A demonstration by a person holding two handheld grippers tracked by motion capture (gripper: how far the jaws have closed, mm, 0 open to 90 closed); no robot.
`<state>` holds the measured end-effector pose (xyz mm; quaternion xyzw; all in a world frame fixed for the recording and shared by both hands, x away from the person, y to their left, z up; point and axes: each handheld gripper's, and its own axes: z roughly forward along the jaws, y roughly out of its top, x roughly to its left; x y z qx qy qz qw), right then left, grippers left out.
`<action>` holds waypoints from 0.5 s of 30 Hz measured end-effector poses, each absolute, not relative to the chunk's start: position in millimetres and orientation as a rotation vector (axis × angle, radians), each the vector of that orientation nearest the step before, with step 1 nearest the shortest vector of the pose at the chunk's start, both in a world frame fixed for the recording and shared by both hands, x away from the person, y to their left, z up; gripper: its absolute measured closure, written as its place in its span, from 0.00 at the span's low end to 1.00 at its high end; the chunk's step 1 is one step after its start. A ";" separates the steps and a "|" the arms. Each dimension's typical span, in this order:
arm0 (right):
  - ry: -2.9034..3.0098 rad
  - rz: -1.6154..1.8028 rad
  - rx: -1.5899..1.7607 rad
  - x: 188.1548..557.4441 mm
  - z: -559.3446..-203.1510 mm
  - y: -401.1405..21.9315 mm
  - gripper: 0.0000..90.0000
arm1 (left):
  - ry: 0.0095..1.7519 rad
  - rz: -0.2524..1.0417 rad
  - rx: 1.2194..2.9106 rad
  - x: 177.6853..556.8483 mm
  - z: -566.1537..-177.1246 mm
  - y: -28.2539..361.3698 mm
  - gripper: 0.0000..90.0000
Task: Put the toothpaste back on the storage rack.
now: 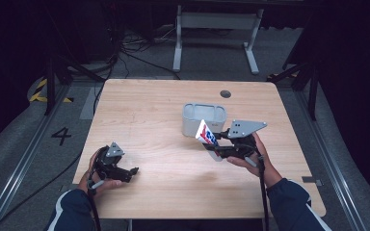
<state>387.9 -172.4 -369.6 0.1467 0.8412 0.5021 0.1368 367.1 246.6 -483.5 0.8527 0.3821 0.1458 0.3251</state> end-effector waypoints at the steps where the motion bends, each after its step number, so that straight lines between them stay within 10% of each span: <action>1: 2.431 1.451 0.422 388.8 -368.5 -172.0 0.67 | 1.001 0.382 2.236 367.2 -483.5 246.7 0.01; 15: 2.357 1.470 0.445 401.0 -349.8 -170.2 0.66 | 1.001 0.382 2.236 367.2 -483.5 246.7 0.01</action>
